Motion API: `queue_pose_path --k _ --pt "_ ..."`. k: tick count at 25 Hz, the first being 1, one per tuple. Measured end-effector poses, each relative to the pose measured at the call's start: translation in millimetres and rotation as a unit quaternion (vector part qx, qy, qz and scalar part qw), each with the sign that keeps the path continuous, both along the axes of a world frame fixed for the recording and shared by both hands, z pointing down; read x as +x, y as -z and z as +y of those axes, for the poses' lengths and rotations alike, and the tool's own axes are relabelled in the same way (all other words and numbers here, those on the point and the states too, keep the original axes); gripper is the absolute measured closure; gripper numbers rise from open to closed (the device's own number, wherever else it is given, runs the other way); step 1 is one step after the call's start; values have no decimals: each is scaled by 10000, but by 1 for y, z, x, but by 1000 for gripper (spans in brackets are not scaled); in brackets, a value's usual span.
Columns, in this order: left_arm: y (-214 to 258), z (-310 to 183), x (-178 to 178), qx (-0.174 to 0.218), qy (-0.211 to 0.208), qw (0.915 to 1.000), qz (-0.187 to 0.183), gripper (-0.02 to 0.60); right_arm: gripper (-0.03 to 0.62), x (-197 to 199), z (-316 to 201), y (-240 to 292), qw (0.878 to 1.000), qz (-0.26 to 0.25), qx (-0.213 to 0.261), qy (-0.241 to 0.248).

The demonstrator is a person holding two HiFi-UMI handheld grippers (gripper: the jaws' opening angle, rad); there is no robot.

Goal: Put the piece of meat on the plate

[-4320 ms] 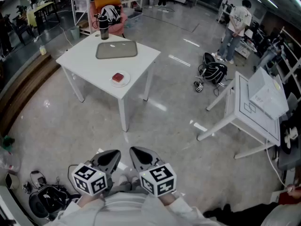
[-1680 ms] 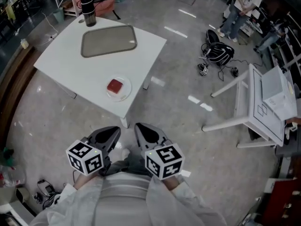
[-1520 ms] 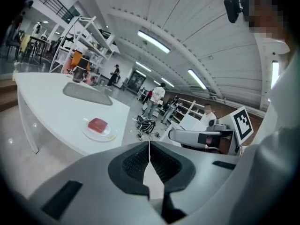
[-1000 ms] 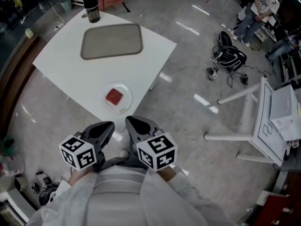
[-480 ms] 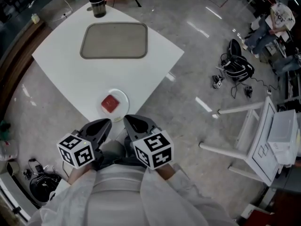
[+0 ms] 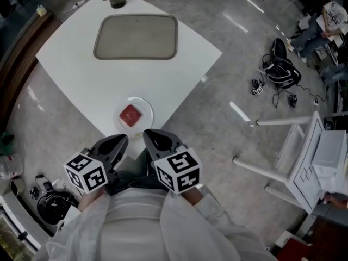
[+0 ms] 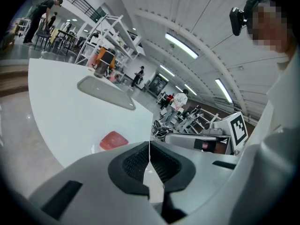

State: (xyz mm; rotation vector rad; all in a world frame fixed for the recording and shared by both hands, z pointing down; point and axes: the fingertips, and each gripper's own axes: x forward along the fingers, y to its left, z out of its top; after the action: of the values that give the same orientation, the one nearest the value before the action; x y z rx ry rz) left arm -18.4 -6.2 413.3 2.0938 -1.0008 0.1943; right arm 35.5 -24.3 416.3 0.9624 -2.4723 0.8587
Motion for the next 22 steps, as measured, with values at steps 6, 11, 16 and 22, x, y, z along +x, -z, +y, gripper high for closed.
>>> queue_pose_path --k 6,11,16,22 --pt "-10 -5 -20 -203 -76 9998 -12 568 579 -14 3 -11 9997 95 -221 -102" --pt "-24 -8 -20 -275 -301 9992 -25 568 579 -16 4 -22 9988 136 -391 -245" --pt "-38 -10 -22 -562 -275 9980 110 568 577 -15 4 -36 9970 176 -612 -435" --pt "-53 -12 -20 -744 -276 9964 305 568 577 -21 4 -52 9956 286 -767 -454"
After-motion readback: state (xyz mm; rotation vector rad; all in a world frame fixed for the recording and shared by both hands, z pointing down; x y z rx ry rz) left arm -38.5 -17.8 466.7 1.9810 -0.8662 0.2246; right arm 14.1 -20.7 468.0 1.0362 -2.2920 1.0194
